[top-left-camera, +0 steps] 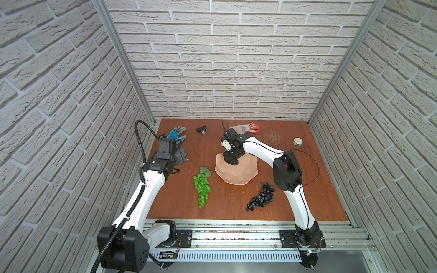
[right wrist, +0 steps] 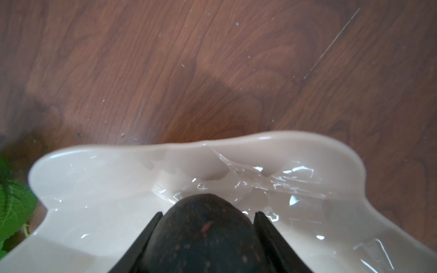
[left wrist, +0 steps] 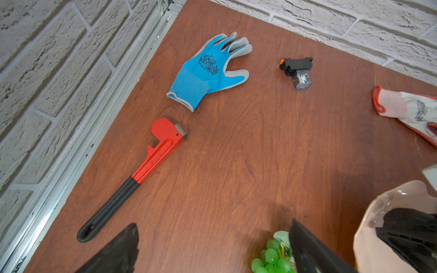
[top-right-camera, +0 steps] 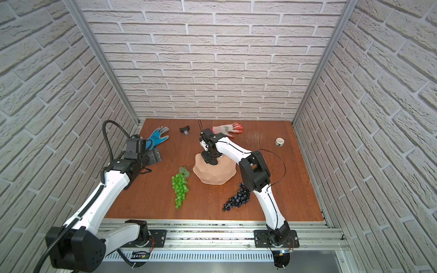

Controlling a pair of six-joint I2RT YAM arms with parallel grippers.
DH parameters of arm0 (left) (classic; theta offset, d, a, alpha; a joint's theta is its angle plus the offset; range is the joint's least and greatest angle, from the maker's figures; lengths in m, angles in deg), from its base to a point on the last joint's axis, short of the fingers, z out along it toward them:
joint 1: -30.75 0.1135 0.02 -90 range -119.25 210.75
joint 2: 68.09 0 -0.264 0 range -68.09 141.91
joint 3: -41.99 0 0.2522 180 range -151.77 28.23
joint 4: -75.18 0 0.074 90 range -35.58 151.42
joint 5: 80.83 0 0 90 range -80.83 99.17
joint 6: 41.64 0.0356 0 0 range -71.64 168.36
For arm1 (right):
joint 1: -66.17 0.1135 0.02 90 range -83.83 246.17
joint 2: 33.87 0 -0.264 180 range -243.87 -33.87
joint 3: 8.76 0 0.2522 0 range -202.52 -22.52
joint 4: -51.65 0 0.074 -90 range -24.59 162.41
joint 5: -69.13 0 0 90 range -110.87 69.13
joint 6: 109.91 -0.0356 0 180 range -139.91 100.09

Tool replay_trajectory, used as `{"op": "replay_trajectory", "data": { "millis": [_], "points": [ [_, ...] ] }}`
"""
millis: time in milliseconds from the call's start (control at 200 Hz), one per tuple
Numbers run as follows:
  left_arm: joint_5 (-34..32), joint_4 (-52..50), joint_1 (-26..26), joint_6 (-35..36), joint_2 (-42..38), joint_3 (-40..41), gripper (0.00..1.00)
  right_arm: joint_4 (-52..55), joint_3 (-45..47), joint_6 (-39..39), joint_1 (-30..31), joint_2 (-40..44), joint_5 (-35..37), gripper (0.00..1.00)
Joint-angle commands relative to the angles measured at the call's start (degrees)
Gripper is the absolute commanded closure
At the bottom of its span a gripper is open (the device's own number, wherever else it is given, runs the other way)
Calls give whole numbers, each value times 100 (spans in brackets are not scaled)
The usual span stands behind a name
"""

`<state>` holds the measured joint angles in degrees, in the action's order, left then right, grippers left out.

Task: Arrange fruit in a fruit bowl
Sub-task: Place the fruit in the fruit bowl.

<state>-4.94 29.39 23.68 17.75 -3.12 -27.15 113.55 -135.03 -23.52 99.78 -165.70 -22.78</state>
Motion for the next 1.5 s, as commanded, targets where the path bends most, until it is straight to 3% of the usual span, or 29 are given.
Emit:
{"op": "replay_trajectory", "data": {
  "millis": [0,265,440,1495],
  "points": [
    [-76,-38,52,46,-124,89,2,-180,-144,88,17,-96,86,55],
    [-72,-49,57,38,-158,71,2,-198,-146,164,24,-218,173,51],
    [-66,-40,63,16,-125,69,2,-185,-118,199,24,-209,247,40],
    [49,51,57,-77,-148,106,2,-162,142,302,164,242,402,29]
  ]
}}
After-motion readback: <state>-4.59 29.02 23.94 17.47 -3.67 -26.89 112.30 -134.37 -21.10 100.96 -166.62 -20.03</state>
